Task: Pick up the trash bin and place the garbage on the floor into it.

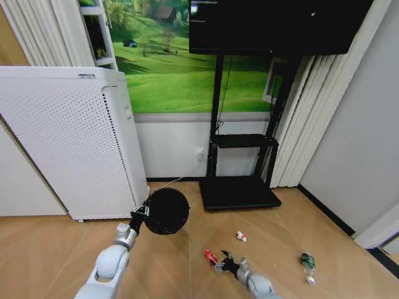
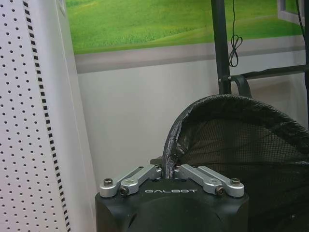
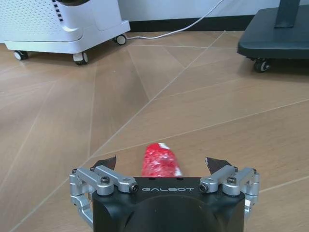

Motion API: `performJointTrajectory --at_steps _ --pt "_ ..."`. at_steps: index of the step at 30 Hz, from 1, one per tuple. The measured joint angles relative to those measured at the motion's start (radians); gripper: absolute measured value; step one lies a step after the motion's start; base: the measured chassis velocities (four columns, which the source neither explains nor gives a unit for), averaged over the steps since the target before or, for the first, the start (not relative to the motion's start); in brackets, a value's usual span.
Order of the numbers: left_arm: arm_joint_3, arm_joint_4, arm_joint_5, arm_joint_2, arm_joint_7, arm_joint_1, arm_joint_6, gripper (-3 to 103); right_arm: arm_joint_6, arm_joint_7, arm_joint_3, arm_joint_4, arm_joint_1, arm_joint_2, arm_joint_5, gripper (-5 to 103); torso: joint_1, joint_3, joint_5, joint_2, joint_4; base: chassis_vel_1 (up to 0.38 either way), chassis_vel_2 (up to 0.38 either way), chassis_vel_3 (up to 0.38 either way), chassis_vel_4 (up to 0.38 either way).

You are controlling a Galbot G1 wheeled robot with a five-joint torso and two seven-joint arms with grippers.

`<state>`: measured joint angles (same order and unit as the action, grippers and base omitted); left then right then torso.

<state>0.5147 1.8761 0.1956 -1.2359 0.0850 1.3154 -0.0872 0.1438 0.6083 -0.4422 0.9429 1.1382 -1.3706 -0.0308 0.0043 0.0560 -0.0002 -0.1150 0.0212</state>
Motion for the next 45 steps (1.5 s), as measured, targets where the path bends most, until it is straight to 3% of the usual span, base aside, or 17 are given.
performJointTrajectory --at_steps 28,33,35,39,41,45 --pt "0.003 -0.030 0.019 -0.015 -0.004 -0.021 -0.018 3 0.076 -0.057 -0.019 -0.227 -0.108 -0.077 0.077 102 0.000 0.000 0.0001 0.000 0.0000 0.000 0.000 0.000 0.000" --pt "0.002 -0.030 0.023 -0.012 -0.004 -0.023 -0.020 3 0.088 -0.073 -0.017 -0.242 -0.119 -0.078 0.088 88 0.000 0.000 0.0001 0.000 -0.0001 0.000 0.000 0.000 0.000" --pt "0.003 -0.035 0.026 -0.010 -0.004 -0.027 -0.020 3 0.101 -0.086 -0.014 -0.254 -0.124 -0.077 0.089 72 0.000 0.000 0.0001 0.000 -0.0001 0.000 0.000 0.000 0.000" --pt "0.004 -0.039 0.028 -0.009 -0.004 -0.030 -0.020 3 0.106 -0.088 -0.011 -0.263 -0.126 -0.076 0.091 66 0.000 0.000 0.0002 0.000 -0.0001 0.000 0.000 0.000 0.000" --pt "0.004 -0.042 0.029 -0.009 -0.002 -0.033 -0.020 3 0.114 -0.088 -0.009 -0.275 -0.131 -0.076 0.094 51 0.000 0.000 0.0002 0.000 0.0000 0.000 0.000 0.000 0.000" --pt "0.001 -0.049 0.028 -0.011 0.002 -0.037 -0.020 3 0.125 -0.088 -0.011 -0.289 -0.138 -0.077 0.103 47 0.000 0.000 0.0001 0.000 -0.0001 0.000 0.000 0.000 0.000"
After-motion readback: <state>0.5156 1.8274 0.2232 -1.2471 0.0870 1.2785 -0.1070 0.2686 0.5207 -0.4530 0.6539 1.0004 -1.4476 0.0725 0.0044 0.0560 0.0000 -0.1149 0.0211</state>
